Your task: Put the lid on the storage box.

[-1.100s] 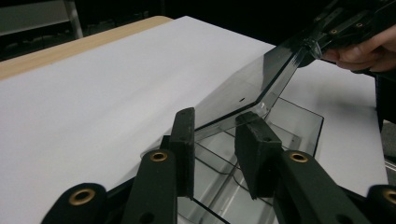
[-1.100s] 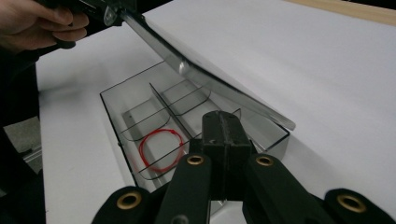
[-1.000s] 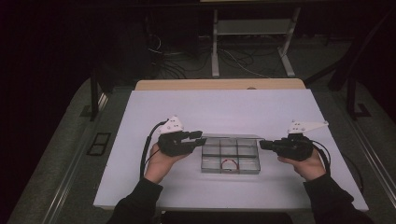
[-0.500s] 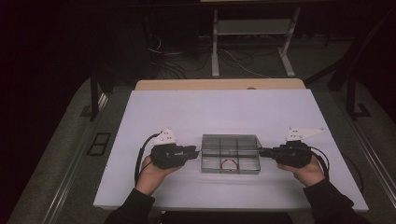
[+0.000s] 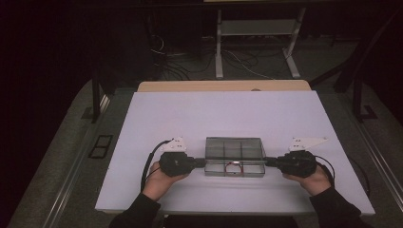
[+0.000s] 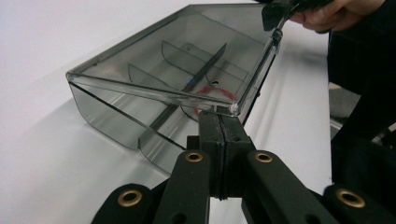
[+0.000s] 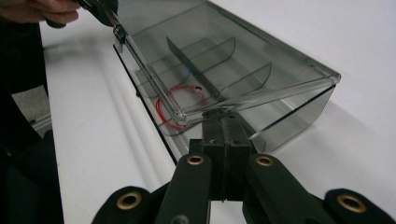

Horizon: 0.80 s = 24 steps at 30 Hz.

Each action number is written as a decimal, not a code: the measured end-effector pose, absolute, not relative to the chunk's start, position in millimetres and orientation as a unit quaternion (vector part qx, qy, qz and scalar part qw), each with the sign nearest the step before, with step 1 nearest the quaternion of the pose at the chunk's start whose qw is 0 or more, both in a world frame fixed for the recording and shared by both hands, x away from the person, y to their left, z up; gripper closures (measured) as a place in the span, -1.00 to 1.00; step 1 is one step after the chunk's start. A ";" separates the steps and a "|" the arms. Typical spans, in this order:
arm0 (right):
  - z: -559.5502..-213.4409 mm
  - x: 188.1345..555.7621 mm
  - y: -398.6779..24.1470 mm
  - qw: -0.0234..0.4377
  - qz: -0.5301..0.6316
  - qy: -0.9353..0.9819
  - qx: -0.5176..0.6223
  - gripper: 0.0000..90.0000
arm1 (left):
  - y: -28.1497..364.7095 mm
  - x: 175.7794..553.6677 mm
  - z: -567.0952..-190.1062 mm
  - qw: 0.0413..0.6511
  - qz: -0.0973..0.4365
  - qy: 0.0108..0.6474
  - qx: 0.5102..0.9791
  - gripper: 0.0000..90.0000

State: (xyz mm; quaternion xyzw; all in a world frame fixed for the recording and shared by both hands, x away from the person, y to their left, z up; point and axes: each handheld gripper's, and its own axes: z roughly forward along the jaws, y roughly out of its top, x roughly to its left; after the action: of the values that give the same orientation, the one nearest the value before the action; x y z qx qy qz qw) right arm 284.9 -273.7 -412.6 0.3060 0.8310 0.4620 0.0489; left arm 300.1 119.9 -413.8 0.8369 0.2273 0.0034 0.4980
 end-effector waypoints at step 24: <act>-428.6 283.1 -272.0 0.063 0.408 0.857 0.308 0.98 | 118.8 303.3 -427.7 0.430 0.022 0.227 0.874 0.94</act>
State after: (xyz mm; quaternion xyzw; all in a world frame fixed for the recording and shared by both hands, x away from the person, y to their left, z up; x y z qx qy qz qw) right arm 283.1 -272.0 -428.6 0.3082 0.8571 0.4080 0.0634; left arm 303.3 118.8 -427.7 0.8735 0.2271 0.0225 0.4299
